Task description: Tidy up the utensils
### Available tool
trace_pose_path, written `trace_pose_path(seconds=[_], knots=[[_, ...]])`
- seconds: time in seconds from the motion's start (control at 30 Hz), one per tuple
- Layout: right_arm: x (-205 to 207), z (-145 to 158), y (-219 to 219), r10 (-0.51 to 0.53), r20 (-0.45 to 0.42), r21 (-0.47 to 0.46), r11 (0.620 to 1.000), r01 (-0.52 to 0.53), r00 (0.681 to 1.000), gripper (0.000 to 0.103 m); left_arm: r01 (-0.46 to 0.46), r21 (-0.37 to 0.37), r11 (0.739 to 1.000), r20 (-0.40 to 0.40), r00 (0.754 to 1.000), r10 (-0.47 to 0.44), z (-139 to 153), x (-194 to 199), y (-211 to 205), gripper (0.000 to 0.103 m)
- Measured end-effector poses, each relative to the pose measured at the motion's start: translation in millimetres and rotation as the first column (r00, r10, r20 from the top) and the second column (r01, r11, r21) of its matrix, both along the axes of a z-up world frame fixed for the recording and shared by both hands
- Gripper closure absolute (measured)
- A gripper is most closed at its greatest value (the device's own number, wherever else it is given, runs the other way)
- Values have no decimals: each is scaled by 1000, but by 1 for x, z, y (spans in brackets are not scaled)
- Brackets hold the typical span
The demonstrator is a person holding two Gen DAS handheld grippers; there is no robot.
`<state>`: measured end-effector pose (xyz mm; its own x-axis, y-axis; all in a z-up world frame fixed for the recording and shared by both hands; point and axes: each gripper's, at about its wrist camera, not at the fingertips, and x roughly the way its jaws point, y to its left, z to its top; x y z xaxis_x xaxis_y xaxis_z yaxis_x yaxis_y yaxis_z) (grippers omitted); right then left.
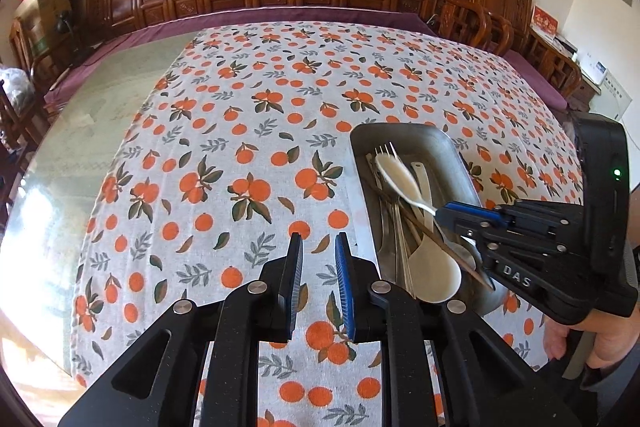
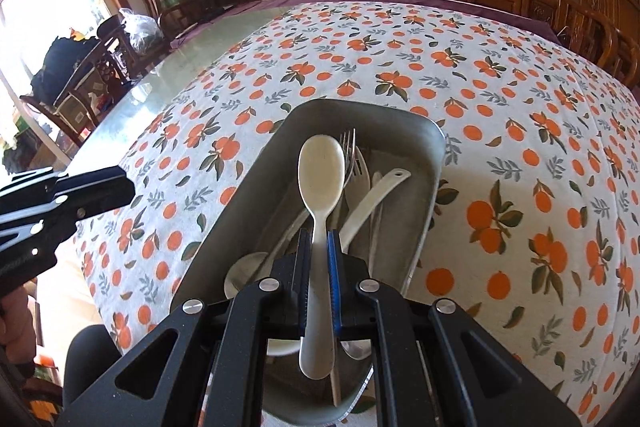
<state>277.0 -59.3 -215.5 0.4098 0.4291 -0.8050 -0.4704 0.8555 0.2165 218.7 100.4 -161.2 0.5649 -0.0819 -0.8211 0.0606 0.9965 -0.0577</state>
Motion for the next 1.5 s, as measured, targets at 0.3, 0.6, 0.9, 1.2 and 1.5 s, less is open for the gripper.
trace_pose_path(seconds=[0.3,0.6,0.9,1.2,1.5], knots=[[-16,22,-13,-4,56,46,999,2,998,93,1,0,1000,17,1000,-1,8,-6,-7,83],[-59,70,-55,-48,191,54,998,38,980,68,12,-2,1000,73,997,-12,30,-24,-32,43],[-106,114,-112,-177,297,66,984,165,938,9,21,-25,999,139,990,-17,59,-49,-61,12],[-143,156,-153,-271,383,95,962,254,883,3,30,24,999,248,968,-35,105,-85,-91,8],[-178,199,-175,-335,488,126,941,315,806,3,14,16,1000,357,934,-18,152,-120,-109,8]])
